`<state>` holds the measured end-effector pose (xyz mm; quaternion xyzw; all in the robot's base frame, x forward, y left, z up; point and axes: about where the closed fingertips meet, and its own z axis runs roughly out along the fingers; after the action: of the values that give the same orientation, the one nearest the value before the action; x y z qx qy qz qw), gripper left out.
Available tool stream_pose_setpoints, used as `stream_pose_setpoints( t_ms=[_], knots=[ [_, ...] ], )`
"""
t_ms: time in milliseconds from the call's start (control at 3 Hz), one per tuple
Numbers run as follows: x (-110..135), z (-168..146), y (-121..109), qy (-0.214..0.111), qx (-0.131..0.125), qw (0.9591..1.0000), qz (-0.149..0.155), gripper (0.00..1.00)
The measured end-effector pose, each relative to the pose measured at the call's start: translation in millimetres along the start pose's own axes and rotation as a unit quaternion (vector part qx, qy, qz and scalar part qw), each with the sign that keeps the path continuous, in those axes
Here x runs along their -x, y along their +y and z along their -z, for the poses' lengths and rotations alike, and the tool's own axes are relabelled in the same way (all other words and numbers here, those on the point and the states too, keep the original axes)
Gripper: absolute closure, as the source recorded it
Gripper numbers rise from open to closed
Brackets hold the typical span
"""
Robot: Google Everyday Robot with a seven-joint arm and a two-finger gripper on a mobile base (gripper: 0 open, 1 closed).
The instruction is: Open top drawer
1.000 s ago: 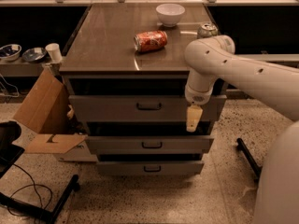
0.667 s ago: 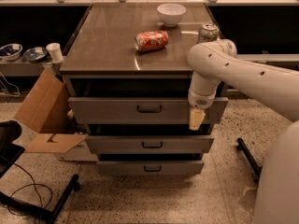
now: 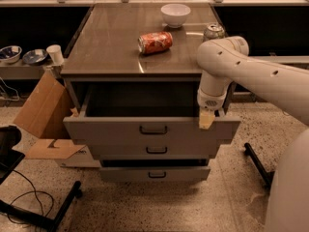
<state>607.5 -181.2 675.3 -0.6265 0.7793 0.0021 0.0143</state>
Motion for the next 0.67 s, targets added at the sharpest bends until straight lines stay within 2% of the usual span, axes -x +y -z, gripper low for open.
stream_pose_setpoints(
  t_ms=[333, 667],
  knots=[
    [-17.1, 12.2, 25.9, 0.004, 0.017, 0.9995, -0.026, 1.00],
    [-30.6, 13.4, 43.9, 0.013, 0.028, 0.9986, -0.044, 1.00]
  ],
)
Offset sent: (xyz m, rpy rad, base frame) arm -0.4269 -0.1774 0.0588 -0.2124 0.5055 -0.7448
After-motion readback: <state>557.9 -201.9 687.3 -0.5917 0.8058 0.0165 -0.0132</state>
